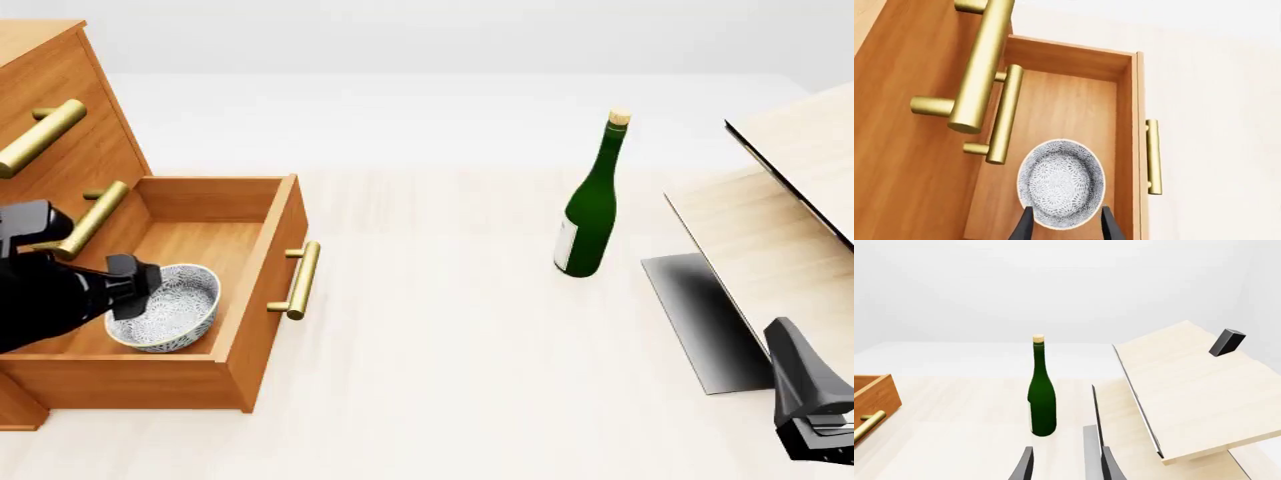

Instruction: Put the bowl in the bottom drawer of the cabinet and close it.

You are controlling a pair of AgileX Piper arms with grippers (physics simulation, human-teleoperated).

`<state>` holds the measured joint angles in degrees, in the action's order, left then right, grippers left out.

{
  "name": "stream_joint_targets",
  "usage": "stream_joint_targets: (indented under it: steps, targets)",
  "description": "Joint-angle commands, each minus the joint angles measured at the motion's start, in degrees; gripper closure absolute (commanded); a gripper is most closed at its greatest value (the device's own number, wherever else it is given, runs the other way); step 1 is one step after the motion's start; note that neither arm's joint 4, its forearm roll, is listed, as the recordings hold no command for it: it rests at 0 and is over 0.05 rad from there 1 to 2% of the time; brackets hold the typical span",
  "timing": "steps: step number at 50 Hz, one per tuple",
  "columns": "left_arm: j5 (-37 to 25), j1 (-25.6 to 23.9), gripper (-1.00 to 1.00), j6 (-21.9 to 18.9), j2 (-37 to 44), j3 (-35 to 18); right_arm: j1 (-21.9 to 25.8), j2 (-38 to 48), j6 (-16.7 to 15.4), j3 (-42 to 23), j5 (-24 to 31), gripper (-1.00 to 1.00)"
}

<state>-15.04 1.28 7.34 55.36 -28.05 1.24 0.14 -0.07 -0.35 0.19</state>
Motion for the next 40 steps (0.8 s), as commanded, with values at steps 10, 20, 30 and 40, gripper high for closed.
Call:
stream_joint_targets:
  steps: [10,20,30,40]
  targets:
    - [-0.18,-1.04,-1.0,-1.38,-0.8,1.54,-0.02,0.03,0.0,-0.01,-0.01,-1.0]
    - [-0.67,-2.87,-1.0,-1.12,-2.33,2.24,-0.02,0.03,0.0,-0.01,-0.01,-1.0]
    - [-2.84,-5.74,-1.0,-1.73,-5.33,1.99,-0.02,0.03,0.0,-0.01,-0.01,-1.0]
    - [-5.44,-7.94,-1.0,-2.6,-8.56,1.29,-0.02,0.03,0.0,-0.01,-0.01,-1.0]
